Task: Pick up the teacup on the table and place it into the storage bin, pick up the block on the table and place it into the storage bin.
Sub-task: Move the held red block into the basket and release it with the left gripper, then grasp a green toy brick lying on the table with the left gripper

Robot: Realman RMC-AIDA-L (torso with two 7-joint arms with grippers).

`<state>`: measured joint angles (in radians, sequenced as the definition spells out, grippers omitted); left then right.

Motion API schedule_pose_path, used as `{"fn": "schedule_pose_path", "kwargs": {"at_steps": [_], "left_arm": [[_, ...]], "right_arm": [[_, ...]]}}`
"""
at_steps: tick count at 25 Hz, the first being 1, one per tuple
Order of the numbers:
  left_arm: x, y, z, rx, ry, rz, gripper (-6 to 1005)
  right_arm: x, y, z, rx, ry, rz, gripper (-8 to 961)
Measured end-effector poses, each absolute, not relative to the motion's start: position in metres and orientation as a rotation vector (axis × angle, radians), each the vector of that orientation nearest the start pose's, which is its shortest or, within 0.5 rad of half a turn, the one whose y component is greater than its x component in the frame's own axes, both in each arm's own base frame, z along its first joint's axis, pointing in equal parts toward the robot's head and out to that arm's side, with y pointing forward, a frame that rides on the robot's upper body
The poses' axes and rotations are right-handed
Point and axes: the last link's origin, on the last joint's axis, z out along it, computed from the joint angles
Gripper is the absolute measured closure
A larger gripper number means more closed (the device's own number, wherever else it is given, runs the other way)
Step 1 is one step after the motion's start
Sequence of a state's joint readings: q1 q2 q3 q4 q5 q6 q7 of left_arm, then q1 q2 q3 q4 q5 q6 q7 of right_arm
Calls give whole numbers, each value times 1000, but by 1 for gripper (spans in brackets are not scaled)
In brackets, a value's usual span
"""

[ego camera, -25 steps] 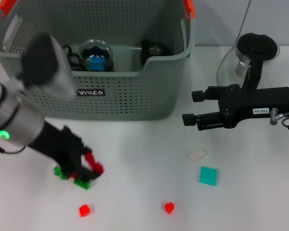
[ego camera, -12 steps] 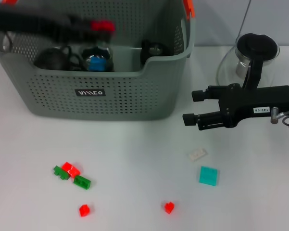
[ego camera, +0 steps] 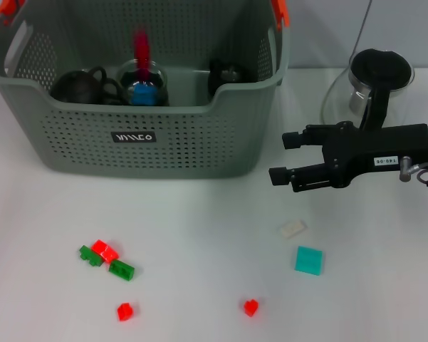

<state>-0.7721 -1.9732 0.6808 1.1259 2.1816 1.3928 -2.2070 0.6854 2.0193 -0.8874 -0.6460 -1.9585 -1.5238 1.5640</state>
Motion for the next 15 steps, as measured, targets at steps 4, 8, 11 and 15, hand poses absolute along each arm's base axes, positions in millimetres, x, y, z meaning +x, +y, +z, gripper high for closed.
{"fn": "schedule_pose_path", "kwargs": {"at_steps": [4,8,11,15], "left_arm": [[-162,440,137,-2320,-838,-555,159],[-164,434,147,-2311,-846,-567,109],[-156,411,148,-2430,-741,-571,72],[-147,352,129,-2825,-444,-473,61]], "right_arm": [[210,368,-3,-2901,590,587,41],[210,367,-3,-2901,588,586,41],[210,368,-3,-2901,585,586,41],[210,368,-3,-2900,586,586,42]]}}
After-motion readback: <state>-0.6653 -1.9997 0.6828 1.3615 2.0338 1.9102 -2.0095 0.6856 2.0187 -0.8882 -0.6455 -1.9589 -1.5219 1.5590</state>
